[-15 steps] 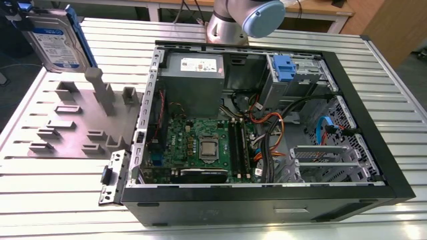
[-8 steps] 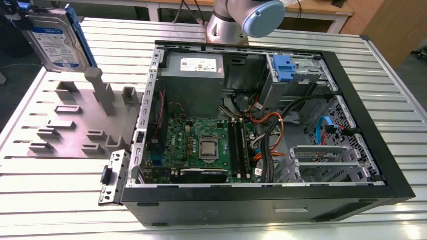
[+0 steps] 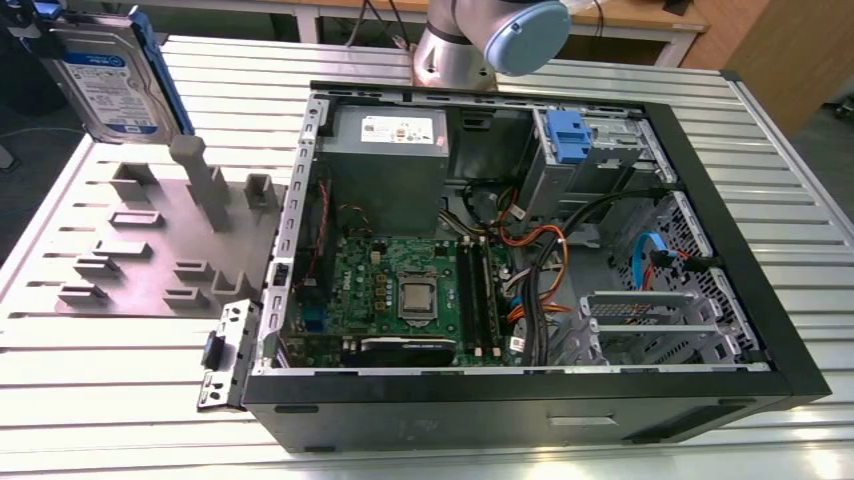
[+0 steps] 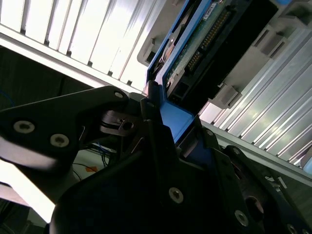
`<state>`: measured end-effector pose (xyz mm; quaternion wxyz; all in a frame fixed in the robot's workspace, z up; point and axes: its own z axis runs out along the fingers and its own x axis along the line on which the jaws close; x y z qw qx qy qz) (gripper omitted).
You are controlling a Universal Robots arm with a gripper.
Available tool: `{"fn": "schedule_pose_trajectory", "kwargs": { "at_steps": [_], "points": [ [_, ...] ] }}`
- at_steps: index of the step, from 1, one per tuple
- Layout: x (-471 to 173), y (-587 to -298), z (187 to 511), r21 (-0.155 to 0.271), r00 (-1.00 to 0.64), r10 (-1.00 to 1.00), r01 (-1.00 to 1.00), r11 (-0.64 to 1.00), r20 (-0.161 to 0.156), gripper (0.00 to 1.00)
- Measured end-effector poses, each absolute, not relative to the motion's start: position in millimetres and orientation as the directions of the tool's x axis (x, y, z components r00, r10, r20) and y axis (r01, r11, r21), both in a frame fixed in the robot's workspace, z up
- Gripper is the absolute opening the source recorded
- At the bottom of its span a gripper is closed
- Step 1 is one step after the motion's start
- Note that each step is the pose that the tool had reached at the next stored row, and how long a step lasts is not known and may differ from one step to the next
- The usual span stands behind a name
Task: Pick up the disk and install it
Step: 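Pick up the disk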
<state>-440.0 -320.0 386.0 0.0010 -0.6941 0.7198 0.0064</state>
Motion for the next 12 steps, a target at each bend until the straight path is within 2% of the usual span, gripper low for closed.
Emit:
{"fn": "schedule_pose_trajectory", "kwargs": {
  "at_steps": [12],
  "points": [
    [-440.0,-320.0,389.5,0.008,-0.036,-0.999,-0.999,0.036,-0.01,0.36]
  ]
}}
